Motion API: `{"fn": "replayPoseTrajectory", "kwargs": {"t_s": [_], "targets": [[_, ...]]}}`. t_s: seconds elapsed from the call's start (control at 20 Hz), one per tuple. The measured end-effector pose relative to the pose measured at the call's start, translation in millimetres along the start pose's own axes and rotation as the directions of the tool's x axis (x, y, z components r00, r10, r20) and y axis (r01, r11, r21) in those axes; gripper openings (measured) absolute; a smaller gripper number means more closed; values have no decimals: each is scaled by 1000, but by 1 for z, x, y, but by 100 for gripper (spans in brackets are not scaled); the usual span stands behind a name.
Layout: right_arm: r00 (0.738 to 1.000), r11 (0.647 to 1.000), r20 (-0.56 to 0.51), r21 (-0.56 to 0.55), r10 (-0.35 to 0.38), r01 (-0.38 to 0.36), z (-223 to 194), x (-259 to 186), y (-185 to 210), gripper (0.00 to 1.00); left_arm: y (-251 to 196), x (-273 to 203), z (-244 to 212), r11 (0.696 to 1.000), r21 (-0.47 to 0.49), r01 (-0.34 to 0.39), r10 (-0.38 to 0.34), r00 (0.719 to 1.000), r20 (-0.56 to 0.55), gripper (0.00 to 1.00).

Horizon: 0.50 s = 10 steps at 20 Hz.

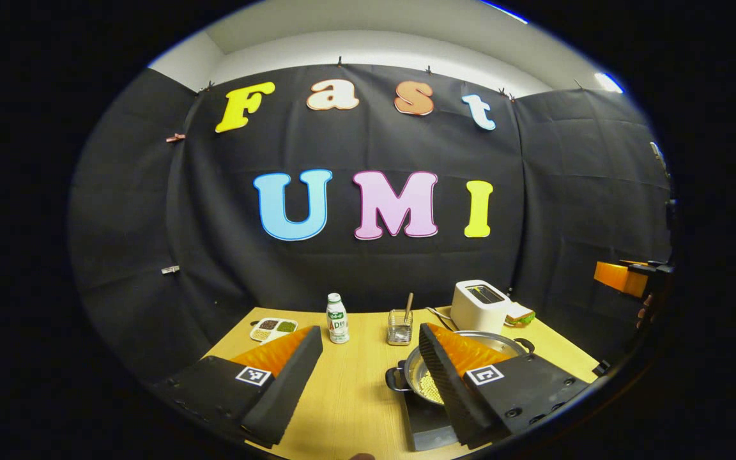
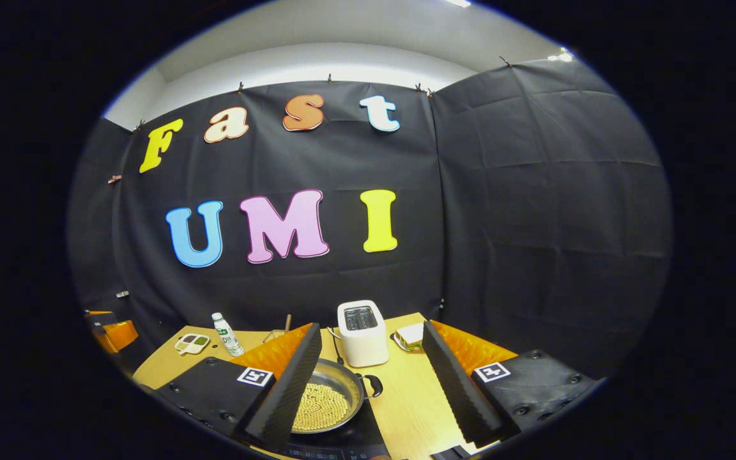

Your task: First push the handle of the pot to place it horizontally, then grasp the pot with both hands and set it on the induction cooktop.

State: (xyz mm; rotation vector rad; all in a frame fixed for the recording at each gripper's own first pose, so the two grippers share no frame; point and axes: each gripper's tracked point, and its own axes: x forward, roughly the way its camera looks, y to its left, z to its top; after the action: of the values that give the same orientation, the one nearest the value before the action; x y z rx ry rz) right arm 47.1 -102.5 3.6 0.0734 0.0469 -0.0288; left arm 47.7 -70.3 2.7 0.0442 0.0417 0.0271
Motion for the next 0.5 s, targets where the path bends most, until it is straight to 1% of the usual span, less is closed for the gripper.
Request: {"fn": "replayPoseTrajectory", "kwargs": {"t_s": [0.05, 0.1, 0.2, 0.35, 0.5], "targets": [[1000, 1000, 4, -9, 2, -2, 0, -5, 1, 100, 0, -7, 1, 1000, -5, 3, -3, 1000, 7, 95], [1000, 1000, 10, -22, -1, 1, -2, -10, 0, 98, -1, -13, 2, 1000, -3, 12, -12, 1000, 20, 95], [1000, 999, 6, -39, -4, 4, -8, -17, -2, 98, 3, -20, 6, 1000, 3, 15, -16, 998, 53, 95], [1000, 999, 23, -40, 12, -12, -6, -31, 1, 99, 10, -35, 11, 1000, -2, -10, 10, 996, 85, 95], [998, 999, 53, -35, 28, -26, -1, -48, 4, 98, 7, -52, 8, 1000, -8, -22, 23, 995, 93, 94]]}}
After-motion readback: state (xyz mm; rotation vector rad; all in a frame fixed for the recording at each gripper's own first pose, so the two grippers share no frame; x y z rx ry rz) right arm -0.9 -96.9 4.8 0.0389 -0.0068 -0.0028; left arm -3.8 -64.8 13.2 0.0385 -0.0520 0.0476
